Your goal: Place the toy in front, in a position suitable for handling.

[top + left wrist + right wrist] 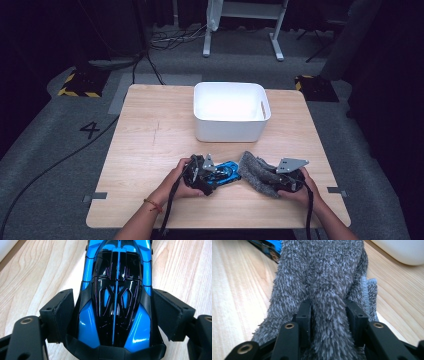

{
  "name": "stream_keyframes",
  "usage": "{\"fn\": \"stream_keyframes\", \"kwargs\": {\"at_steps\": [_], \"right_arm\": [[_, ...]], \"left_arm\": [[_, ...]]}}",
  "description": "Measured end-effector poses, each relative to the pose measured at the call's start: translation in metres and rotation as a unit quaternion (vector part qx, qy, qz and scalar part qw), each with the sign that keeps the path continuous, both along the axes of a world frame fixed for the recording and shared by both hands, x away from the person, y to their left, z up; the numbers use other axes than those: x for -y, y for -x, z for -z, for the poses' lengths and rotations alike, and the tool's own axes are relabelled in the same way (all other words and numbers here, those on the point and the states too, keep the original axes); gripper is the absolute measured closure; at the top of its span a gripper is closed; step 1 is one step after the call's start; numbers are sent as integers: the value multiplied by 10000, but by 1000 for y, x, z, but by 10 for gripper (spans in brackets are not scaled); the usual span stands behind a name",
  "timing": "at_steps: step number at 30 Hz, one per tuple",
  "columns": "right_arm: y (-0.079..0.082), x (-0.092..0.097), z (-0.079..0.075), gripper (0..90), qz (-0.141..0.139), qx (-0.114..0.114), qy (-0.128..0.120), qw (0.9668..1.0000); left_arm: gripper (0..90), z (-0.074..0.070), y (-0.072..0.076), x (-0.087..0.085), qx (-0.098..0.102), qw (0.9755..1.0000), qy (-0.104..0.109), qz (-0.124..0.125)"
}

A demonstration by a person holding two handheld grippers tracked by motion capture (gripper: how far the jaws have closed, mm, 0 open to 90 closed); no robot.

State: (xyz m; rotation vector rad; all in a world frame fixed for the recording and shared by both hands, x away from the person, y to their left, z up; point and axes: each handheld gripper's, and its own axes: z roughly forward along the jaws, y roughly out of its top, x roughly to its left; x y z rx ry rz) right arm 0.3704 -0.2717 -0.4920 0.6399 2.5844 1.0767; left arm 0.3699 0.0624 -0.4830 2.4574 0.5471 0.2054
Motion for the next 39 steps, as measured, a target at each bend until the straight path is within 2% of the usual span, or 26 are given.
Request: {"fn": "stream_keyframes", "kwargs": {"at_steps": [5, 9, 14, 20, 22, 25, 27, 30, 35, 39], "right_arm": [[-2, 2, 1, 637, 11, -76, -32, 10000], [-1, 1, 1, 706, -81, -117, -52, 9999], [-1, 1, 1, 732, -154, -123, -36, 9998], [-3, 1, 2, 755, -207, -212, -121, 9995], [-3, 0, 3, 760, -226, -228, -130, 9994], [-2, -3, 3, 767, -298, -287, -195, 9990], [-1, -7, 3, 768, -387, -318, -199, 9985], [1, -11, 1, 764, -432, -238, -14, 9988], [-3, -8, 1, 763, -411, -424, -156, 9981], [-4, -9, 1, 762, -435, -413, -126, 9981]], "left_arm": [[219, -1, 4, -4, -10, 9999, -138, 29], [223, -1, 1, -4, -131, 9999, -30, -22], [174, -6, -3, 11, -136, 9995, -260, 74], [162, -15, -14, 27, -131, 9996, -220, 116], [163, -16, -18, 32, -190, 9995, -228, 123], [163, -14, -22, 40, -216, 9990, -330, 192], [170, -12, -23, 45, -168, 9983, -479, 282], [173, -10, -26, 52, -200, 9980, -515, 298], [168, -8, -32, 66, -211, 9976, -567, 349], [155, -3, -37, 73, -256, 9966, -690, 357]]}}
